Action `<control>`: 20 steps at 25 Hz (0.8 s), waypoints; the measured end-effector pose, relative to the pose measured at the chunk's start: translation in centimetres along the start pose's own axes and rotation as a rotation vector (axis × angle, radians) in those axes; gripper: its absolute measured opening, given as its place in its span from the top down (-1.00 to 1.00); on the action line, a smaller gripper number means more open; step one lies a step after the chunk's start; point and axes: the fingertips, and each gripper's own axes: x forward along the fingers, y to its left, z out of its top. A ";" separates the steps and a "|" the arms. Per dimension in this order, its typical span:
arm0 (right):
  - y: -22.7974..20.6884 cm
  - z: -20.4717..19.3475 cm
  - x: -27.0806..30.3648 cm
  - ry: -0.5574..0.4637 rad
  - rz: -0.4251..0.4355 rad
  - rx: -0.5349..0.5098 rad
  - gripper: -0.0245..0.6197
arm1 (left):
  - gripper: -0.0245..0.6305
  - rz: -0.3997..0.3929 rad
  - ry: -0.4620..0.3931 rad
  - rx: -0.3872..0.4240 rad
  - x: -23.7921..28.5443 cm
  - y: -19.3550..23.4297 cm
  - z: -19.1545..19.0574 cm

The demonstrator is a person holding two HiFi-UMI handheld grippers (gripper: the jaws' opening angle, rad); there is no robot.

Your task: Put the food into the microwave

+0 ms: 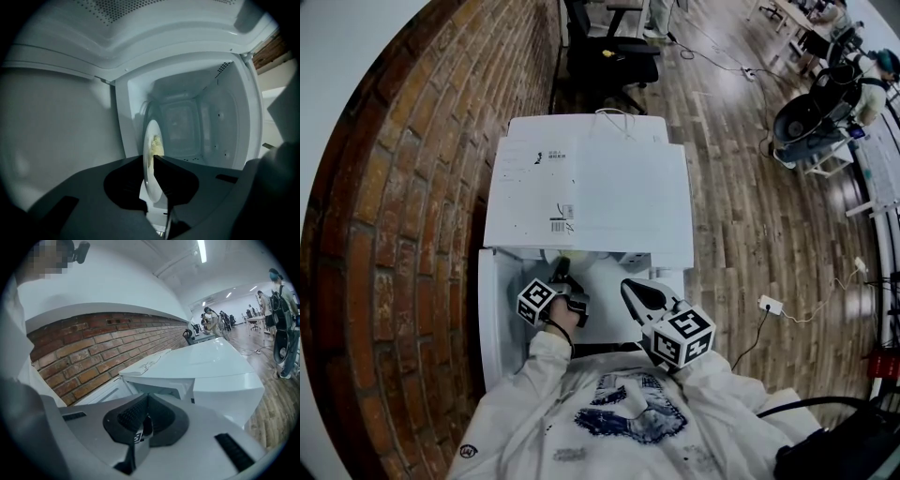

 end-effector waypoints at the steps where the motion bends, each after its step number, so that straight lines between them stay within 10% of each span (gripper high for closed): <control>1: 0.0 0.0 -0.1 0.000 0.002 0.000 0.88 | 0.79 0.004 -0.001 0.002 -0.1 0.1 0.0; 20: -0.3 -0.5 -2.1 -0.003 0.053 0.018 0.88 | 0.65 -0.050 -0.009 -0.041 -4.0 0.0 -2.8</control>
